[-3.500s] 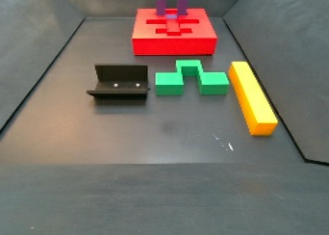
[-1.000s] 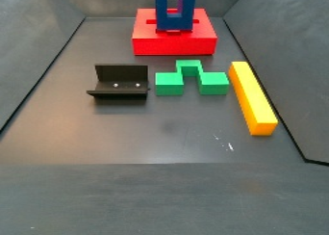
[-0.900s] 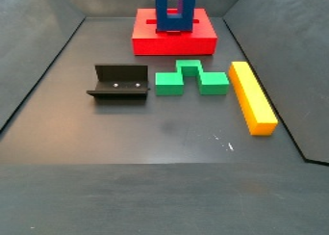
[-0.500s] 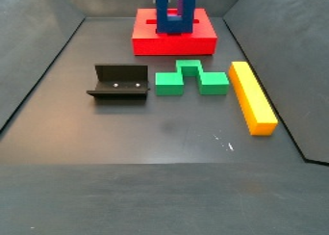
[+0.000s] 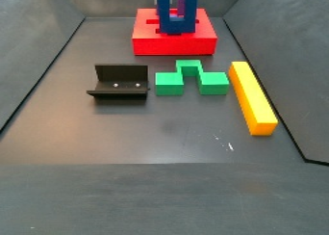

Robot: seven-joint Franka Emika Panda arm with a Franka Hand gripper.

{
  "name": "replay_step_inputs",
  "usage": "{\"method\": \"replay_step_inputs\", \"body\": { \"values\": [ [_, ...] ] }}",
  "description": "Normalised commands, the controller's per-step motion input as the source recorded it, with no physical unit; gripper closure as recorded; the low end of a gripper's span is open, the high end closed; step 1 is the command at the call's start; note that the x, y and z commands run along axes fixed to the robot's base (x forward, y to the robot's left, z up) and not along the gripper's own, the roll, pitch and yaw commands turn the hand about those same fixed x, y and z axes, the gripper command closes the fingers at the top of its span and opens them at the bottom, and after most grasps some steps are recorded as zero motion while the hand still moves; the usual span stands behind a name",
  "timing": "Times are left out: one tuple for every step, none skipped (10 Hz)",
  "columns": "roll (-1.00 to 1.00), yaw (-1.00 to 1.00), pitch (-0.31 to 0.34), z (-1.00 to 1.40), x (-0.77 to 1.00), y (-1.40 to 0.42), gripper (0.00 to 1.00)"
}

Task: Pick up the blue object. Move up. Move to above the board. Insert the blue object.
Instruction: Insert the blue object.

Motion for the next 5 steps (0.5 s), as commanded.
{"method": "replay_step_inputs", "body": {
  "values": [
    [0.06, -0.20, -0.074, -0.07, 0.00, 0.00, 1.00],
    [0.04, -0.14, -0.140, -0.18, 0.08, 0.00, 1.00],
    [0.05, -0.05, -0.123, -0.22, 0.07, 0.00, 1.00],
    [0.03, 0.00, -0.119, -0.21, 0.10, -0.02, 1.00],
    [0.01, 0.00, -0.116, -0.20, 0.34, -0.07, 1.00]
  ]
}}
